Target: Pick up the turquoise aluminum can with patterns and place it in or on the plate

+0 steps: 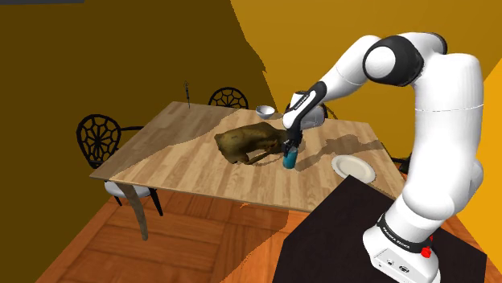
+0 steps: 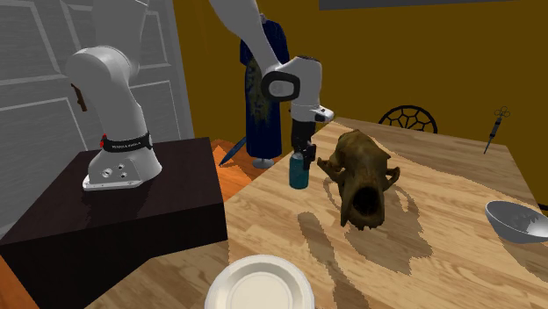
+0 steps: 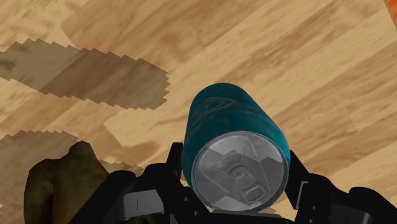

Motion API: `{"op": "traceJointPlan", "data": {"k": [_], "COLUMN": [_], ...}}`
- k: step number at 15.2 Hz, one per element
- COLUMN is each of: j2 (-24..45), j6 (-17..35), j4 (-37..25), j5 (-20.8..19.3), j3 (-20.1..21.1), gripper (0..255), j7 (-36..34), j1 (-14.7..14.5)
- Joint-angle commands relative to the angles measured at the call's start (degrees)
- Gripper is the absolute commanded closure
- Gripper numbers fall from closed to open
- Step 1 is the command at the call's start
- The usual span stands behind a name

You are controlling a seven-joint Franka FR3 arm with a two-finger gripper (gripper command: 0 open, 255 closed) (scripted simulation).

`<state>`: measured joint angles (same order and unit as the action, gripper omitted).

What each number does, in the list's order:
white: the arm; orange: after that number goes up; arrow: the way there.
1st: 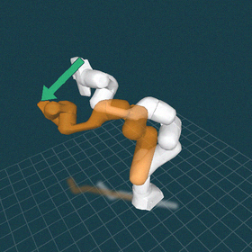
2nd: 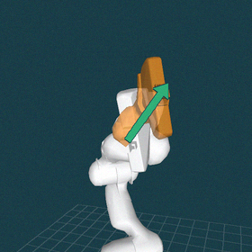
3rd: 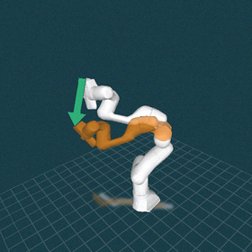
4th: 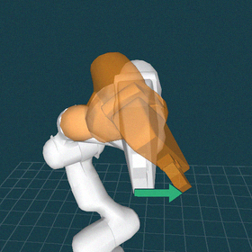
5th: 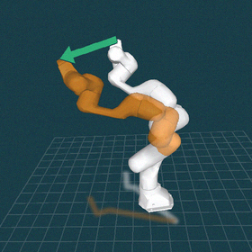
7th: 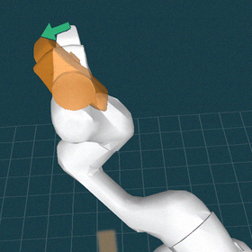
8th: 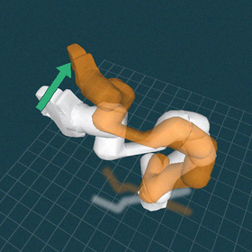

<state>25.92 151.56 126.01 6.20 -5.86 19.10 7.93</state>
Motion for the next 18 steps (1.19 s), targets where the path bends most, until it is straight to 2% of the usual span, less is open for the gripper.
{"op": "traceJointPlan", "data": {"k": [1, 4, 11, 18], "j2": [-1.7, -3.4, -7.4, -9.6], "j6": [-1.2, -2.7, -1.5, -1.7], "j4": [0.4, 0.6, 6.1, 8.3], "j5": [-0.3, -0.7, 0.0, 0.7], "j3": [-0.2, -0.5, -2.7, -5.4], "gripper": [255, 255, 255, 255], "j7": [-0.4, -0.6, 9.3, 19.9], "j1": [-0.3, -0.5, 6.5, 13.8]}}
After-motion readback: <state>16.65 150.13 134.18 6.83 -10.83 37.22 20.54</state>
